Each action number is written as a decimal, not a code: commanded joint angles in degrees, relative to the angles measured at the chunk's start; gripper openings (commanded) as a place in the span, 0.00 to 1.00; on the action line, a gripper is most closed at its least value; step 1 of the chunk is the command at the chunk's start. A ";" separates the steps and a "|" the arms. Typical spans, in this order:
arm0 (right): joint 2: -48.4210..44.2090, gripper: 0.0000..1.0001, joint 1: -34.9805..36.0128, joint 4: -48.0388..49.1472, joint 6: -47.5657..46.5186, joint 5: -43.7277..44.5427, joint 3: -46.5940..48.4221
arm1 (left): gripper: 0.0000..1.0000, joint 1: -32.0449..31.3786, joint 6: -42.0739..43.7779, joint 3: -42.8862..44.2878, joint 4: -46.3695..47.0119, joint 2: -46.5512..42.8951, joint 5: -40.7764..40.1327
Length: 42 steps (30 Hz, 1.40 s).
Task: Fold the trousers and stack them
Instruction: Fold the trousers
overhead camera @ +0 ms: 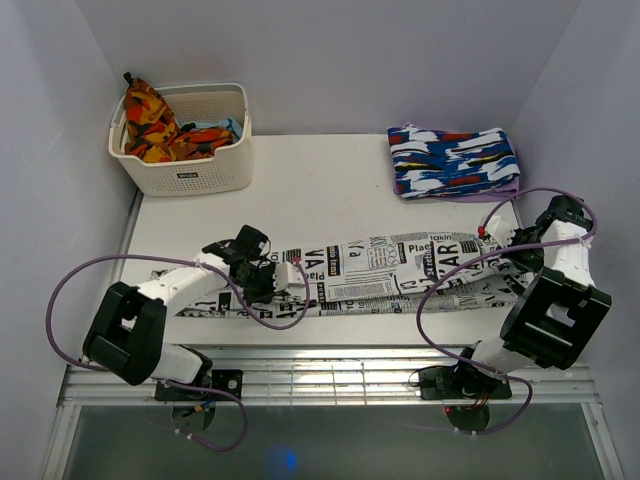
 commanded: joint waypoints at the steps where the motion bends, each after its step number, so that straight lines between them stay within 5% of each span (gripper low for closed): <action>1: -0.16 0.08 0.17 1.31 0.69 -0.41 2.71 | 0.00 1.46 -1.01 2.03 -1.24 -4.68 -0.92; 10: -4.02 0.08 -0.97 -2.55 -3.60 -0.68 6.32 | 0.00 6.21 1.71 6.96 -11.17 -11.79 3.56; 16: -10.97 0.08 -3.08 0.25 -12.75 3.27 -5.53 | 0.00 6.21 4.78 2.67 -13.55 -13.39 4.97; 34: -1.92 0.08 -3.00 15.19 -10.12 12.24 -17.15 | 0.00 6.30 2.86 -1.21 -2.39 8.67 -2.06; 42: -0.33 0.08 -3.08 9.06 -7.14 9.79 -6.47 | 0.00 7.35 0.48 2.03 -2.91 10.70 -1.27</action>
